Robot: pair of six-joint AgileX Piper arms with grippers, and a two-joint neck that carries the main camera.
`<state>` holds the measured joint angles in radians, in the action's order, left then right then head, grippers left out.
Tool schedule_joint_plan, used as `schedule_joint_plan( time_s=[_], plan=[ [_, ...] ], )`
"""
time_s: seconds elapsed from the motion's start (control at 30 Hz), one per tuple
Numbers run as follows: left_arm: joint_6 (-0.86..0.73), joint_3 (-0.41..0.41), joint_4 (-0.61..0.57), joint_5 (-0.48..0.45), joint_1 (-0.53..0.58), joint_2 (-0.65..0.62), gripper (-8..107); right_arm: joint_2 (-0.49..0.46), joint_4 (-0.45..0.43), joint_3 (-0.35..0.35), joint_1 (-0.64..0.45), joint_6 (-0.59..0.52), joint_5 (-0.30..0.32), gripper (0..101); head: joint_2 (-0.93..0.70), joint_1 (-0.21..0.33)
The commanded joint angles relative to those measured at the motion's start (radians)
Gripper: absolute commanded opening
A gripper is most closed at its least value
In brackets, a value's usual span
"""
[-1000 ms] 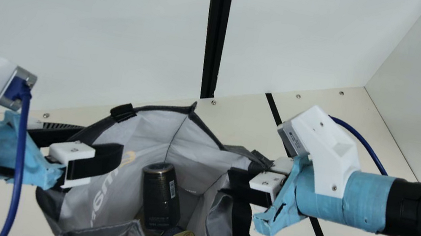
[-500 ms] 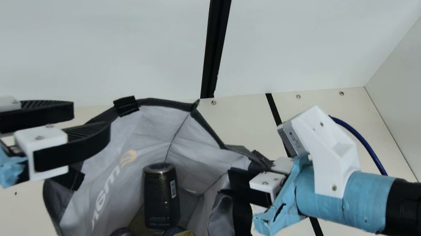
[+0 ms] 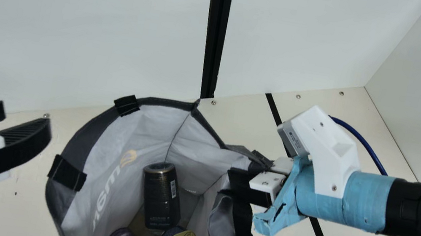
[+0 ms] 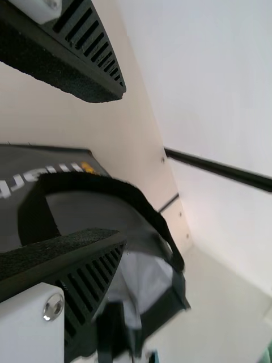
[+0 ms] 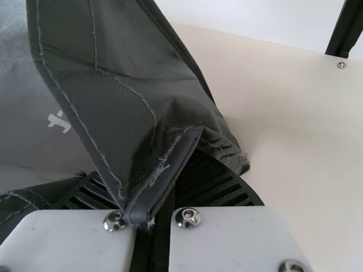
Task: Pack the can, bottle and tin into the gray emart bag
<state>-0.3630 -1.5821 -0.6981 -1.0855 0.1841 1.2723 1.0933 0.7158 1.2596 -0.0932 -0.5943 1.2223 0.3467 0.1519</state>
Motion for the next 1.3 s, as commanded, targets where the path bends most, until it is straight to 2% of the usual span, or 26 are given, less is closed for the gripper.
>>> schedule_joint_plan(
  time_s=[0.0, 0.37, 0.63, 0.9, 0.93, 1.27],
  plan=[
    [0.053, 0.007, 0.141, -0.003, 0.000, -0.013, 90, 0.000, 0.000, 0.000, 0.000, 0.000, 0.000, 0, 0.002, 0.023],
    [0.293, 0.093, 0.607, -0.030, 0.071, -0.080, 90, 0.000, 0.000, 0.000, 0.000, 0.000, 0.000, 0, 0.002, 0.023],
    [0.462, 0.211, 0.834, -0.023, 0.144, -0.134, 90, 0.000, 0.000, 0.000, 0.000, 0.000, 0.000, 0, 0.002, 0.023],
    [0.571, 0.335, 0.939, -0.015, 0.164, -0.181, 90, 0.000, 0.000, 0.000, 0.000, 0.000, 0.000, 0, 0.002, 0.023],
    [0.555, 0.313, 0.920, -0.015, 0.164, -0.177, 90, 0.000, 0.000, 0.000, 0.000, 0.000, 0.000, 0, 0.002, 0.023],
    [0.571, 0.335, 0.937, -0.015, 0.164, -0.181, 90, 0.000, 0.000, 0.000, 0.000, 0.000, 0.000, 0, 0.002, 0.023]
  ],
)
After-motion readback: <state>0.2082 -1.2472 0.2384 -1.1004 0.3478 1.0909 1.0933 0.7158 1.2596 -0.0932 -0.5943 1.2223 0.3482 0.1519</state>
